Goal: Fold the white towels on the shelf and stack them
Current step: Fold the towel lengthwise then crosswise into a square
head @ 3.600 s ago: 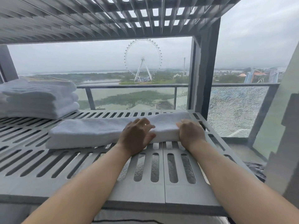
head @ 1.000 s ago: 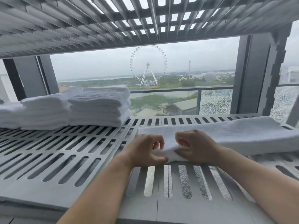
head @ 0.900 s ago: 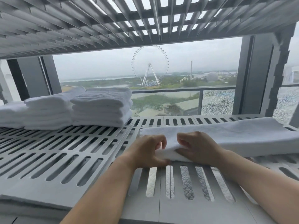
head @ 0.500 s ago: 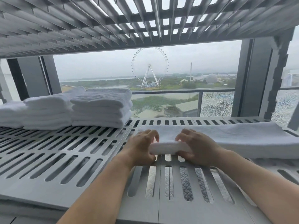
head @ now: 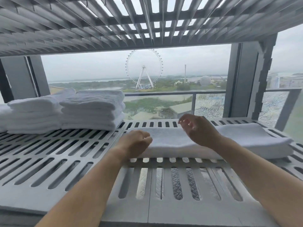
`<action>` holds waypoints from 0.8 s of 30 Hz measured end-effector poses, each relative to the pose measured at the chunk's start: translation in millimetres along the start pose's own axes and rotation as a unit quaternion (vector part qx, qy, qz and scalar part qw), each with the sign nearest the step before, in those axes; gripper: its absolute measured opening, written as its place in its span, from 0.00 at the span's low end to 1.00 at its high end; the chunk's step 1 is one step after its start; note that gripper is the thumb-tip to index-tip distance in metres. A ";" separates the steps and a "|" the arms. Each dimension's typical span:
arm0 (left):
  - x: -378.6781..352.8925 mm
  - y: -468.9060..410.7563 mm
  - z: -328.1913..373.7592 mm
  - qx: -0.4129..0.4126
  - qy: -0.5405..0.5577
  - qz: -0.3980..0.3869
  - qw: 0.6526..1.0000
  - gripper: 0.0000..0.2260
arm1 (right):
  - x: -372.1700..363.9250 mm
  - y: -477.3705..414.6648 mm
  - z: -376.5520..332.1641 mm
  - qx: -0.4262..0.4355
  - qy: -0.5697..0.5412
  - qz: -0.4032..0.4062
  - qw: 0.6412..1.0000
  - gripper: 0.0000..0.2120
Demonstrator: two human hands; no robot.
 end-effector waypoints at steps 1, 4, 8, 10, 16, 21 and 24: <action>1.2 -10.1 6.4 0.003 0.014 0.010 1.000 0.15 | 7.1 -8.0 11.4 -0.038 0.023 -0.012 0.999 0.07; 3.5 -52.1 34.0 0.000 0.018 0.061 0.998 0.15 | 1.3 -20.9 41.0 -0.108 0.088 -0.136 0.981 0.11; -20.6 -85.9 55.4 -0.042 0.002 0.027 0.999 0.17 | -33.0 -13.5 56.5 -0.114 0.062 -0.190 0.973 0.21; -53.4 -77.6 41.8 -0.052 -0.084 -0.047 0.994 0.22 | -50.9 1.7 72.1 -0.122 0.113 -0.259 0.951 0.26; -73.0 -63.4 17.3 -0.046 -0.181 -0.141 0.972 0.26 | -38.0 16.0 103.7 -0.179 0.186 -0.299 0.919 0.31; -76.9 -96.0 84.2 -0.027 -0.127 -0.108 0.986 0.24 | -42.4 8.0 91.1 -0.184 0.160 -0.292 0.925 0.28; -94.2 -99.9 115.0 -0.071 -0.142 -0.083 0.984 0.23 | -29.3 10.8 99.6 -0.159 0.166 -0.303 0.925 0.30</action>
Point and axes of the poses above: each hand's wrist, its own y-axis away from the middle knuckle, its own x-axis out of the back of the hand, z = x × y, the point moved 5 cm from there along -y, towards the middle knuckle, and after that the axes turned 6 degrees about -y, right-handed, at the moved point
